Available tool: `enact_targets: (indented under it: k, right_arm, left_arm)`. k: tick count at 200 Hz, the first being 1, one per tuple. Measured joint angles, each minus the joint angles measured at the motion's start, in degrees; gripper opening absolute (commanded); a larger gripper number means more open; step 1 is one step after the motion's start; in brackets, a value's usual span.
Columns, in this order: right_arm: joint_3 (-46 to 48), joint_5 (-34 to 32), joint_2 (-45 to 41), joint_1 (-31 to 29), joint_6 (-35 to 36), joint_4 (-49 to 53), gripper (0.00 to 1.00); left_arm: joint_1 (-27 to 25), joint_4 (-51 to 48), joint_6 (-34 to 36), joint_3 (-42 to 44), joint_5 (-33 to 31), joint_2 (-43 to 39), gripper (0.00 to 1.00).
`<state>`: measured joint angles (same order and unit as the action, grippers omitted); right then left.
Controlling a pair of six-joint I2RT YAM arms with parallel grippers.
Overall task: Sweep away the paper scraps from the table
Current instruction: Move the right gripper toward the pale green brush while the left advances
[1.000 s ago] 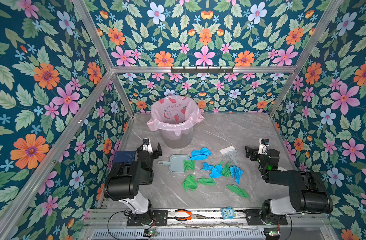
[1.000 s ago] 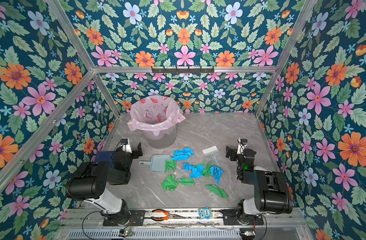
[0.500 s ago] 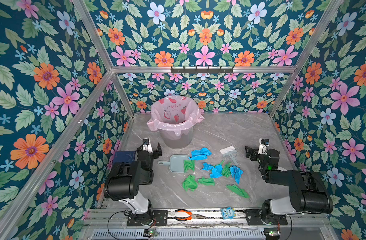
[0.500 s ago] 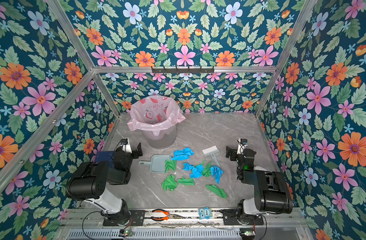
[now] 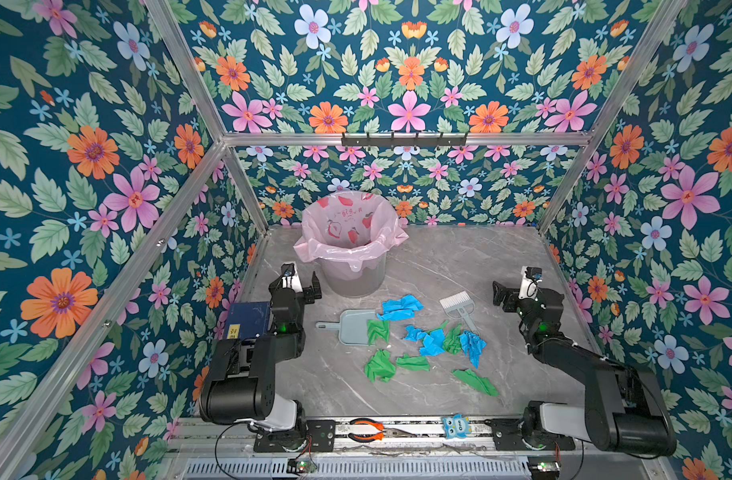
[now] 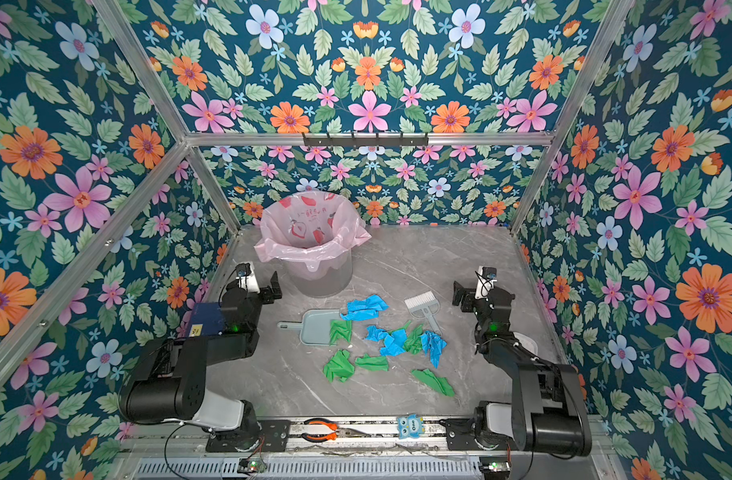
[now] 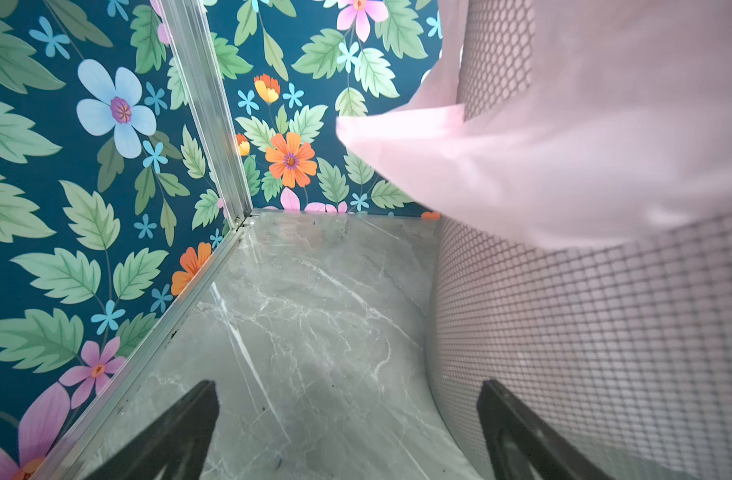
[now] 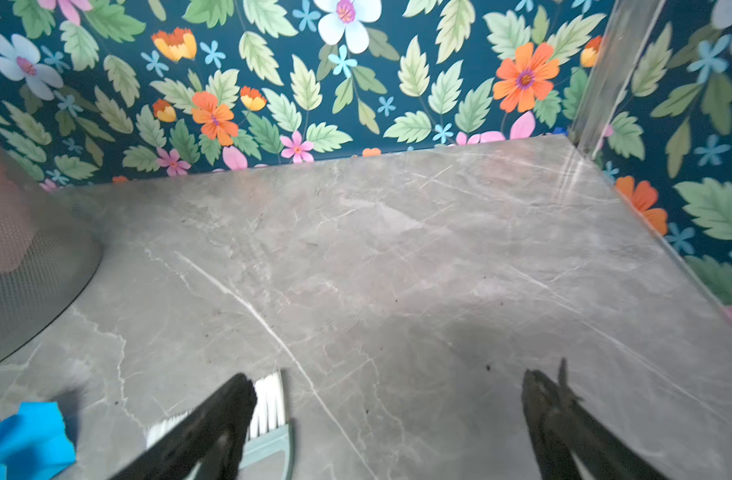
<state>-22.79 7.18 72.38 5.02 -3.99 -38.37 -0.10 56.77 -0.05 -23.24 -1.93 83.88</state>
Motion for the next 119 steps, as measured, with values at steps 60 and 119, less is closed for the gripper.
enact_targets:
  k: [60, 119]
  right_arm:
    - [-14.64, -8.22, -5.51, -0.31, -8.44, 26.21, 1.00]
    - [-22.84, -9.01, -7.43, -1.01, -16.35, 47.54, 0.97]
  left_arm:
    - [-0.31, -16.55, -5.77, -3.30, -6.27, -15.08, 1.00]
    - [-16.28, -48.24, -13.64, -13.16, -14.88, -24.96, 1.00]
